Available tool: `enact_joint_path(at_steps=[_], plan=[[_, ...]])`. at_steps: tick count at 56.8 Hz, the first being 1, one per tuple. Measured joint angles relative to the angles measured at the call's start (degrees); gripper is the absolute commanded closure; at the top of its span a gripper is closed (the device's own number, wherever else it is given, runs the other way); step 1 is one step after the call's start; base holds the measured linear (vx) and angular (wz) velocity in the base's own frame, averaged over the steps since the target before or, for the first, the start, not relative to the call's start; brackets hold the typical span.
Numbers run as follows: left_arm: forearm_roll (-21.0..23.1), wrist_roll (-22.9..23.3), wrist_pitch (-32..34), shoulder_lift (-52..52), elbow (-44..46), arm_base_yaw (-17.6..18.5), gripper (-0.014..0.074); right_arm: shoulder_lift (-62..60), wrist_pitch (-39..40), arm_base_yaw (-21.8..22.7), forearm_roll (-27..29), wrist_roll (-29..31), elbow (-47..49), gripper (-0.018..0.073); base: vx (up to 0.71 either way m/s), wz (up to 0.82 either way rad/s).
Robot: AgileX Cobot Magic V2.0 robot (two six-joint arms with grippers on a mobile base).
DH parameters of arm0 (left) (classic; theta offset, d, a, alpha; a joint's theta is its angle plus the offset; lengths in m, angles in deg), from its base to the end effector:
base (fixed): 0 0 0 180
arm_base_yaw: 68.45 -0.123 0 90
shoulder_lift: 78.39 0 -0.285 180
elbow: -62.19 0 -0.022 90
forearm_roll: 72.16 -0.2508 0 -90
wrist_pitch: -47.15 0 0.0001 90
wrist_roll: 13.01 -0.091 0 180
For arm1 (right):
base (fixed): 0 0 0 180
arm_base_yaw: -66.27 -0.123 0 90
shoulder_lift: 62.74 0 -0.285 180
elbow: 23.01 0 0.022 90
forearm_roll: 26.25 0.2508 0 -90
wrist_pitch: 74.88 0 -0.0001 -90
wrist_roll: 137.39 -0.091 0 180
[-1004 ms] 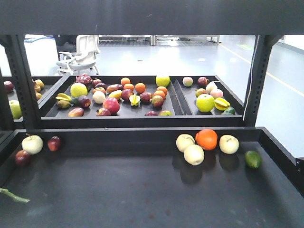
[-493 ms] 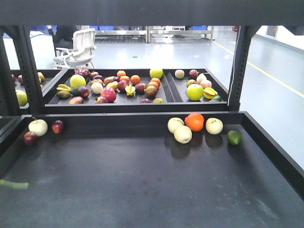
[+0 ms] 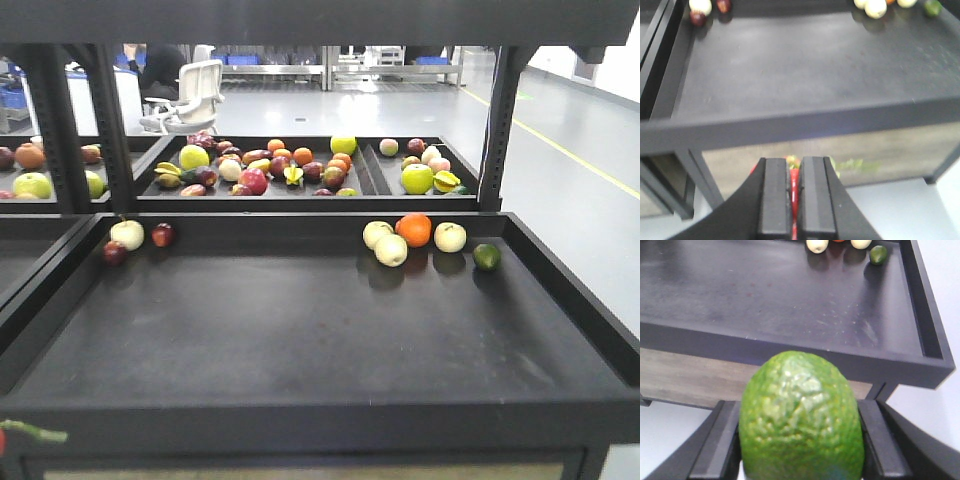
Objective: Pick snacks and fruit into basket
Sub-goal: 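Back the base away from the table and turn toward the other robot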
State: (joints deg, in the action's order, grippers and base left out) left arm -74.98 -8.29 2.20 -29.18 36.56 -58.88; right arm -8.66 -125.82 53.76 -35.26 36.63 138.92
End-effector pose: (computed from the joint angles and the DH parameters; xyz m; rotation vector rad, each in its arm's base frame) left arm 0.1278 -0.0183 0.3804 0.1038 2.0886 -0.0938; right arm 0.1398 0.0197 0.4027 -0.1569 2.1317 0.0003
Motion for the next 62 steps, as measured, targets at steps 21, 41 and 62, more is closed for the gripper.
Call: enact_joint_path(at_steps=[21,41,62], plan=[[0.0,0.0,-0.6,0.0,0.0,0.0,0.0602,-0.4,-0.5,0.0,-0.3,0.0,0.0,0.0566,-0.36,0.06],[-0.1,0.0,-0.9,-0.1,0.0,0.0,0.0602,-0.4,-0.5,0.0,-0.2,0.0,0.0,0.0566,-0.34,-0.01],[0.0,0.0,-1.4,-0.9,0.0,0.0,0.0602,-1.0,-2.5,0.0,-0.5,0.0,0.0,0.0566,-0.24,-0.19]])
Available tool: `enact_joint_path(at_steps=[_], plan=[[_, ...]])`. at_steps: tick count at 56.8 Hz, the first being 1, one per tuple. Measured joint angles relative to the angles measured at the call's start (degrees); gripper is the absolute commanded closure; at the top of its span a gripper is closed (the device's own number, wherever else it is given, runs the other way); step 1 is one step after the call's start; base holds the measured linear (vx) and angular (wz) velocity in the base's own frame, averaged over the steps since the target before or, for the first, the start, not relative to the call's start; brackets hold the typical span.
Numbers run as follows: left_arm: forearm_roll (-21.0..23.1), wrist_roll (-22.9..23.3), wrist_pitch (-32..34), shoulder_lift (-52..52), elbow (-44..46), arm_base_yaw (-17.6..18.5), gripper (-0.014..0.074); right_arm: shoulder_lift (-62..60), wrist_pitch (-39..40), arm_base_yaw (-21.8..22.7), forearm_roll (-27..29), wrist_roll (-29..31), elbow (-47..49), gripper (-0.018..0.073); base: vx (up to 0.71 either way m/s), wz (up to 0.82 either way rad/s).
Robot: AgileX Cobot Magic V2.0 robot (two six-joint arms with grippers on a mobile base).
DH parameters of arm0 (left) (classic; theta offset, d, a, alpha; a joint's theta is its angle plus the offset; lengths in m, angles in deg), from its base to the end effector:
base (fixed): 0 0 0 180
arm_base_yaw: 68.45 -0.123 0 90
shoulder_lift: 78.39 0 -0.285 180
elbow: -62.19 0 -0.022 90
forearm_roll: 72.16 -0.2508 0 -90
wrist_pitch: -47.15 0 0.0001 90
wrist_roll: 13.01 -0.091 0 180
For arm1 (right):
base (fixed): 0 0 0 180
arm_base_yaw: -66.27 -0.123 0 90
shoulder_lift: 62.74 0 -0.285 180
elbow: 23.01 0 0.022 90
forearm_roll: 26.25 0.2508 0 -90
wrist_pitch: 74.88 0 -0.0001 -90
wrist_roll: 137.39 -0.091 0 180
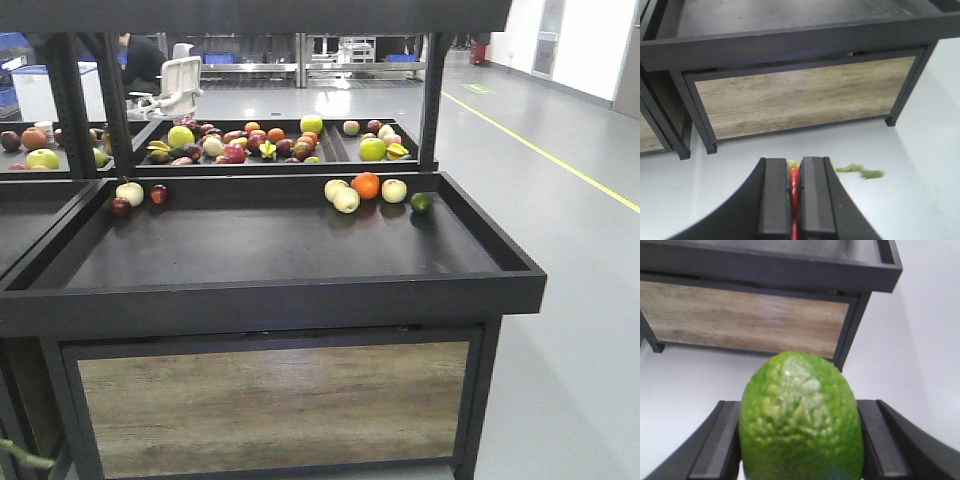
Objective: Pick snacks and fruit into basket
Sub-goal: 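Back the base away from the table and turn toward the other robot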
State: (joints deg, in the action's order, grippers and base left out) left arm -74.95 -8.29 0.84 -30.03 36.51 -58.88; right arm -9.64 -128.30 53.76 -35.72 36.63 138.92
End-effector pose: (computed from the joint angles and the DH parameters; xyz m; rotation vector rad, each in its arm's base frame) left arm 0.1230 -0.0175 0.3801 0.1030 2.0984 -0.0930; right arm 0.1331 0.0172 0.4019 -0.1543 2.1565 -0.0149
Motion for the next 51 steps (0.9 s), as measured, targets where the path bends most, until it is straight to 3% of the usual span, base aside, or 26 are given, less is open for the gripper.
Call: enact_joint_path(at_steps=[51], plan=[[-1.0,0.0,-0.7,-0.1,-0.2,0.0,0.0602,0.8,-0.5,0.0,0.8,0.0,0.0,0.0566,-0.16,-0.17]])
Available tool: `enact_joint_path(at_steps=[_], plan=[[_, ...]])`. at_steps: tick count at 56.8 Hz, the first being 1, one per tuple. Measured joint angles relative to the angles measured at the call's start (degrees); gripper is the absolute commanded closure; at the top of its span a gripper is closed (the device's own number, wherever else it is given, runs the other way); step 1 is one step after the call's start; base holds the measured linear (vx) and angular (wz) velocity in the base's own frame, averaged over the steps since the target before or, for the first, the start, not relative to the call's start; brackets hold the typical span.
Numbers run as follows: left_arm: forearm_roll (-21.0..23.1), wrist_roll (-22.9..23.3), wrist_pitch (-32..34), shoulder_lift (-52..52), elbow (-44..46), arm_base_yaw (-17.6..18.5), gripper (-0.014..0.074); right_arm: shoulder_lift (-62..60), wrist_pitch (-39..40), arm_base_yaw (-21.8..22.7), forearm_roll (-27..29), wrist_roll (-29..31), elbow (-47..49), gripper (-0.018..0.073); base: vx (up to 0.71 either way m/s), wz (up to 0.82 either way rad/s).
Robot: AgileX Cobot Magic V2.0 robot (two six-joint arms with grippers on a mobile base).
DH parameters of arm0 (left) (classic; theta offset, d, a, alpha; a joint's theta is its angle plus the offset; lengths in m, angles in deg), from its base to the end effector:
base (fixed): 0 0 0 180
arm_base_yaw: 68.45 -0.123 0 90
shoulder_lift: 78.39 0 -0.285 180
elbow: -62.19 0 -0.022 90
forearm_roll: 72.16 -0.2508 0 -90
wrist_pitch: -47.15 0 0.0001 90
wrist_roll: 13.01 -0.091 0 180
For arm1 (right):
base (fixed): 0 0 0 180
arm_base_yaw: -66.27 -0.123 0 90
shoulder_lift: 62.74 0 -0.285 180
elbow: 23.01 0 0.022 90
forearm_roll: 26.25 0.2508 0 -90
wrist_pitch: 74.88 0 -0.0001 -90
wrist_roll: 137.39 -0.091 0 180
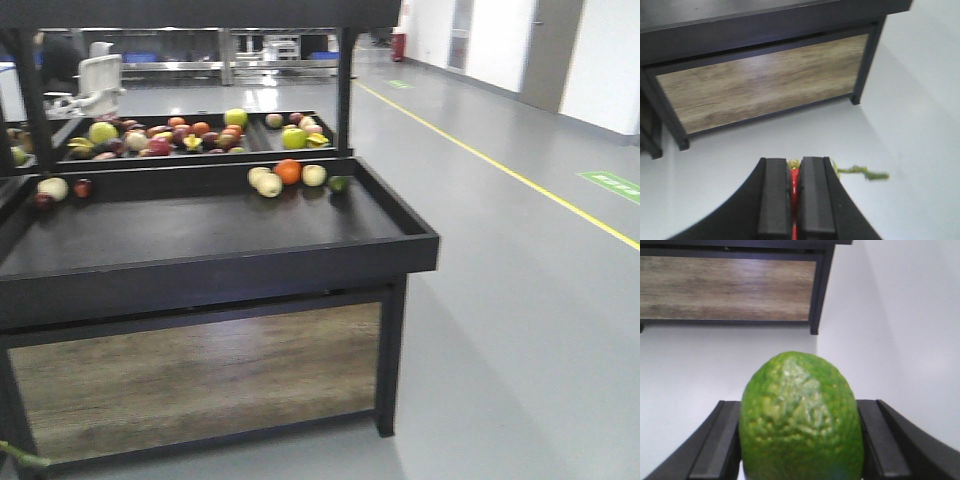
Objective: Pick snacks and fruit into basket
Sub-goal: 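Back the base away from the table and turn toward the other robot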
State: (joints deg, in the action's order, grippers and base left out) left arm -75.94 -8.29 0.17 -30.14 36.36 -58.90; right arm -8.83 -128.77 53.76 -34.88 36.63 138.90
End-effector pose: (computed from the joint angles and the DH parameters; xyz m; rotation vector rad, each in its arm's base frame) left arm 0.1223 -0.0161 0.3787 0.1077 2.1092 -0.0710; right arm 0.1364 0.0190 0.3991 -0.1536 2.1811 -0.0012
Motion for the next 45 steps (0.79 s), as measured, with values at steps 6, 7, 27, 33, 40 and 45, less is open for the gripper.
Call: enact_joint_path(at_steps=[6,7,27,33,40,45], plan=[[0.0,0.0,-0.3,0.0,0.0,0.0,0.0602,0.0,0.0,0.0,-0.4,0.0,0.0,0.0566,-0.15,-0.50],[0.0,0.0,-0.3,0.0,0.0,0.0,0.0602,0.0,0.0,0.0,-0.4,0.0,0.0,0.0566,-0.15,-0.55],[0.0,0.0,-0.4,0.1,0.0,0.0,0.0602,0.0,-0.1,0.0,-0.5,0.0,0.0,0.0566,-0.16,-0.65],[0.0,0.0,-0.4,0.1,0.0,0.0,0.0602,0.0,-0.1,0.0,-0.6,0.0,0.0,0.0566,-0.16,-0.72],[0.0,0.0,-0.4,0.1,0.0,0.0,0.0602,0.0,-0.1,0.0,-0.6,0.0,0.0,0.0566,-0.17,-0.74],[0.0,0.0,-0.5,0.1,0.0,0.0,0.0602,0.0,-0.2,0.0,-0.6,0.0,0.0,0.0566,-0.17,-0.76]])
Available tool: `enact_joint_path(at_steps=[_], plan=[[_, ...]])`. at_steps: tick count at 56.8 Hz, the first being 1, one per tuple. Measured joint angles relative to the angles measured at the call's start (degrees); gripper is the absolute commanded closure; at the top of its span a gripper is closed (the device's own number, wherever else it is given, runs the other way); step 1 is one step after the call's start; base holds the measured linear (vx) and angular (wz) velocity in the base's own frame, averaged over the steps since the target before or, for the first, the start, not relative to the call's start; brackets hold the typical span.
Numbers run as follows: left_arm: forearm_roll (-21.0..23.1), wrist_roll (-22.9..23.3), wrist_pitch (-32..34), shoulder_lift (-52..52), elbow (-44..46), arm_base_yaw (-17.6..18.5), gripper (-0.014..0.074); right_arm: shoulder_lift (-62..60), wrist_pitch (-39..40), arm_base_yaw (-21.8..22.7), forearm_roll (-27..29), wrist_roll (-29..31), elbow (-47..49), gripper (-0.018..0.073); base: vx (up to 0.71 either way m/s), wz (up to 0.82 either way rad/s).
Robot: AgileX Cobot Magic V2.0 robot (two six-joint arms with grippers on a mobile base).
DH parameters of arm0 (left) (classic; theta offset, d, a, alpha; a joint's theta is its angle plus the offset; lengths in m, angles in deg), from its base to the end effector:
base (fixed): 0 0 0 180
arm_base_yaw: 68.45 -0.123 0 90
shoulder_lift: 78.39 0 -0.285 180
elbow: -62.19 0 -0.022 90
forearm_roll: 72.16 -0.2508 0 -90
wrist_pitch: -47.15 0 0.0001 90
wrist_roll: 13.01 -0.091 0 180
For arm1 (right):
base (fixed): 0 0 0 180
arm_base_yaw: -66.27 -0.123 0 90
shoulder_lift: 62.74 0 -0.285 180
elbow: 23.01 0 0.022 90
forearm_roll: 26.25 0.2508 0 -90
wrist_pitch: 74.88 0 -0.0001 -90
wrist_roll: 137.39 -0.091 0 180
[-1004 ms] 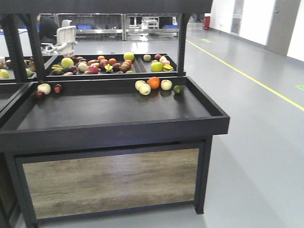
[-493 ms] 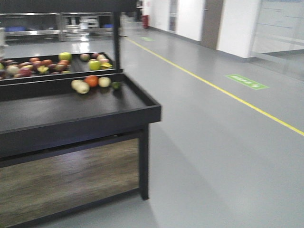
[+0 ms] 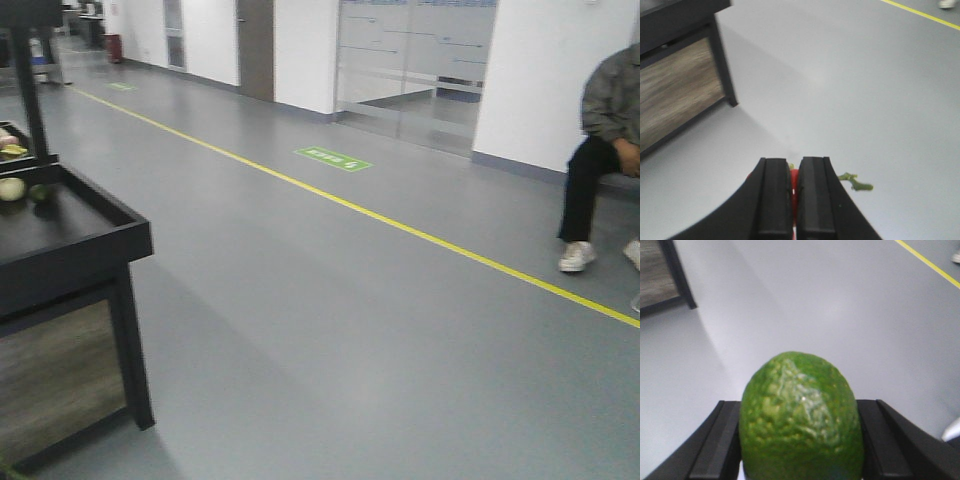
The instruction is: Pick snacks and fruit into basket
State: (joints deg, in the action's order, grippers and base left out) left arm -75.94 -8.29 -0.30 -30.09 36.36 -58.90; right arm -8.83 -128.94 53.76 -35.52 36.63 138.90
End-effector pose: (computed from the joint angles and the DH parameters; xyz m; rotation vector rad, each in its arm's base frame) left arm 0.1221 -0.0161 0.3779 0.1079 2.1182 -0.0699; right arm 0.1364 0.0181 0.3990 -0.1556 2.1823 -0.0152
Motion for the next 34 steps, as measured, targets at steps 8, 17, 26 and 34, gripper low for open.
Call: enact_joint_path(at_steps=[8,17,26,34], plan=[[0.0,0.0,0.0,0.0,0.0,0.0,0.0602,0.0,-0.1,0.0,0.0,0.0,0.0,0.0566,-0.16,-0.78],[0.0,0.0,0.0,0.0,0.0,0.0,0.0602,0.0,-0.4,0.0,0.0,0.0,0.0,0.0566,-0.15,-0.78],[0.0,0.0,-0.3,0.0,0.0,0.0,0.0602,0.0,-0.4,0.0,0.0,0.0,0.0,0.0566,-0.14,-0.75],[0.0,0.0,-0.3,0.0,0.0,0.0,0.0602,0.0,-0.4,0.0,0.0,0.0,0.0,0.0566,-0.13,-0.73]])
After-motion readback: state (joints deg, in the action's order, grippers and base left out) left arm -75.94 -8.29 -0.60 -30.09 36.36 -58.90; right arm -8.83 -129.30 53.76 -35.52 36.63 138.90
